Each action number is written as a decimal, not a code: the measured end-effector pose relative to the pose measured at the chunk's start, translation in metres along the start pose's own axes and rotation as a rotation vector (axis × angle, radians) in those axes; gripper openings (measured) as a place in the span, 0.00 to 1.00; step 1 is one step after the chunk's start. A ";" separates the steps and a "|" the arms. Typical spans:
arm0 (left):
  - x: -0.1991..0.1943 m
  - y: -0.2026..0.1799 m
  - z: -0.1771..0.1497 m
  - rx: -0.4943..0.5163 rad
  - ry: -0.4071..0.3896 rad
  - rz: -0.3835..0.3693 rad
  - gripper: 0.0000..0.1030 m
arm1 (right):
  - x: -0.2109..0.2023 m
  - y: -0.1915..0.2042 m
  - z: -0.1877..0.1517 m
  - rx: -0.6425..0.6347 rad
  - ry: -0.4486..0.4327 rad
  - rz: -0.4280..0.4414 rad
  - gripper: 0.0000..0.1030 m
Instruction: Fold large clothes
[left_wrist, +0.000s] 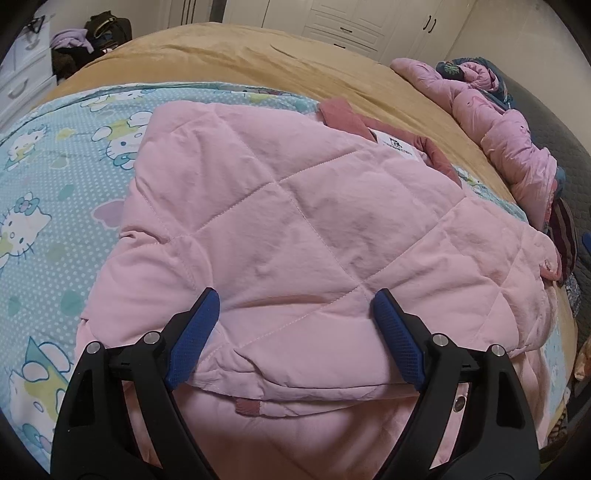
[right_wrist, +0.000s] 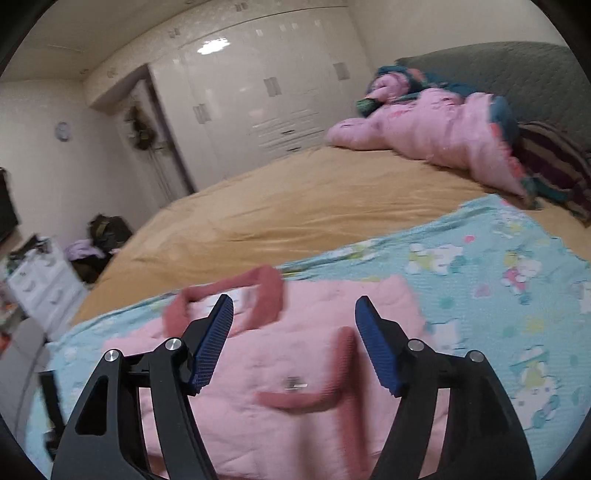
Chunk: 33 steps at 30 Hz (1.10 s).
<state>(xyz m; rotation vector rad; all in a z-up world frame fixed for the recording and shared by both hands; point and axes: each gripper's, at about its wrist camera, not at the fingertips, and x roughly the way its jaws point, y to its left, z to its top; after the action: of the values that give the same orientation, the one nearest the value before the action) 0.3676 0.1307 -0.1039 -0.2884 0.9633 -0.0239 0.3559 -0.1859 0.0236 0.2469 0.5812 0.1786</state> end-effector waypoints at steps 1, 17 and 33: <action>0.000 0.000 0.000 -0.001 0.000 0.000 0.76 | 0.003 0.011 -0.002 -0.037 0.023 0.010 0.66; 0.001 -0.001 -0.003 0.009 -0.006 0.002 0.76 | 0.087 0.066 -0.069 -0.287 0.407 -0.030 0.81; -0.009 -0.002 0.002 -0.016 -0.021 -0.029 0.84 | 0.086 0.036 -0.061 -0.042 0.434 0.128 0.87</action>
<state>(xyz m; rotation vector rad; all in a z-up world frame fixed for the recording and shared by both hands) 0.3643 0.1308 -0.0954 -0.3165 0.9392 -0.0399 0.3892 -0.1203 -0.0604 0.2053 0.9916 0.3734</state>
